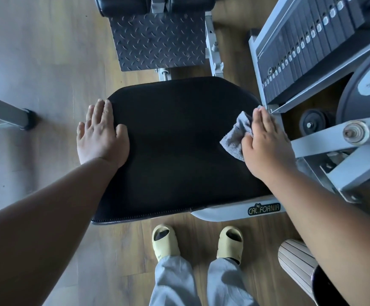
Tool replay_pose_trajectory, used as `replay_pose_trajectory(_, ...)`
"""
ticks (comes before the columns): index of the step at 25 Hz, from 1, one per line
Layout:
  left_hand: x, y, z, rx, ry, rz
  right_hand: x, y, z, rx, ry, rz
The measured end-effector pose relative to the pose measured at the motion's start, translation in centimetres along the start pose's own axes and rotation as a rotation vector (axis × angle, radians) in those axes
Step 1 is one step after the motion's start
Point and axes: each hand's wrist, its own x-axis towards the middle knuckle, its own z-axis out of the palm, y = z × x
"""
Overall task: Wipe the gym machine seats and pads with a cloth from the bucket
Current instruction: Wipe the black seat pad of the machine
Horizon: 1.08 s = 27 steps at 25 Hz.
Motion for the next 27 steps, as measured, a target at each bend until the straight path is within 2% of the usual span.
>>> replay_pose_trajectory(3, 0.1, 0.0, 0.1, 0.003, 0.008, -0.001, 4.4, -2.2, -1.0, 0.009, -0.001, 0.134)
replay_pose_trajectory(5, 0.1, 0.0, 0.2, 0.008, 0.016, 0.003, 8.5, -4.8, -1.8, 0.023, 0.023, 0.154)
replay_pose_trajectory(6, 0.1, 0.0, 0.2, 0.009, 0.018, 0.007, 10.2, -6.5, -2.1, 0.026, 0.02, 0.101)
replay_pose_trajectory(10, 0.2, -0.1, 0.1, 0.01, 0.015, 0.012, 13.3, -11.7, -2.2, -0.052, -0.056, -0.336)
replay_pose_trajectory(12, 0.2, -0.1, 0.1, 0.013, 0.018, 0.019, 13.6, -10.2, -2.2, -0.052, -0.044, -0.402)
replay_pose_trajectory(17, 0.3, -0.1, 0.1, 0.007, 0.028, 0.011, 10.6, -3.5, -1.4, 0.017, 0.086, -0.076)
replay_pose_trajectory(21, 0.3, 0.1, -0.1, 0.001, 0.025, 0.01, 4.5, 0.1, -0.6, 0.208, 0.089, 0.173)
replay_pose_trajectory(25, 0.3, 0.2, -0.1, -0.006, 0.033, 0.006, -3.2, 0.6, 0.2, 0.155, 0.07, 0.268)
replay_pose_trajectory(27, 0.3, 0.2, -0.1, -0.007, 0.036, 0.007, -5.7, -0.3, 0.8, 0.083, 0.115, 0.262)
